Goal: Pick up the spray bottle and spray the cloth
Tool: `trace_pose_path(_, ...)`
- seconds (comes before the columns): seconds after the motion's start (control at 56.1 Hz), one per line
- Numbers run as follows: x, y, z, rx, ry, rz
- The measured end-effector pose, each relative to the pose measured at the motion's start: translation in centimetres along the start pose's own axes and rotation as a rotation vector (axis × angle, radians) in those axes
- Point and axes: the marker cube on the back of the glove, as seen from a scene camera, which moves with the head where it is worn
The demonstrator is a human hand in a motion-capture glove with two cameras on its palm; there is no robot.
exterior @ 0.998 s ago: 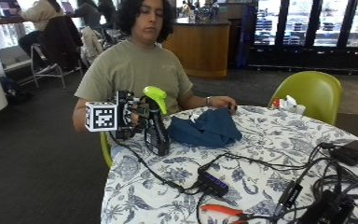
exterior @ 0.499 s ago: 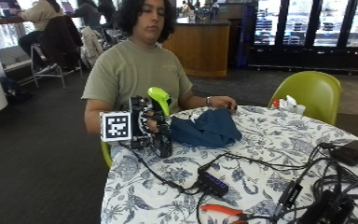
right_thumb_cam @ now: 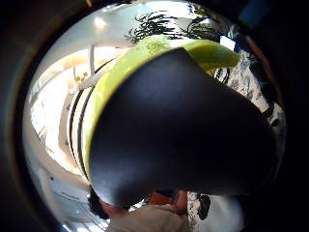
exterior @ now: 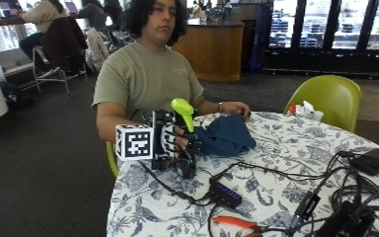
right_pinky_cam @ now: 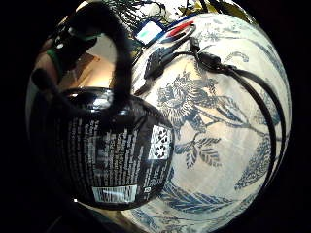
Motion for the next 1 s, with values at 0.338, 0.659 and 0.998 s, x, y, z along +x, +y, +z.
trace_pose_path(0.338, -5.7, 1.7, -2.1, 0.127, -0.183, -0.11)
trace_pose_path(0.659, -16.7, 2.9, -7.3, -0.172, 0.018, -0.172)
trace_pose_path(0.998, -23.8, 1.9, -2.8, -0.639, 0.465, 0.03)
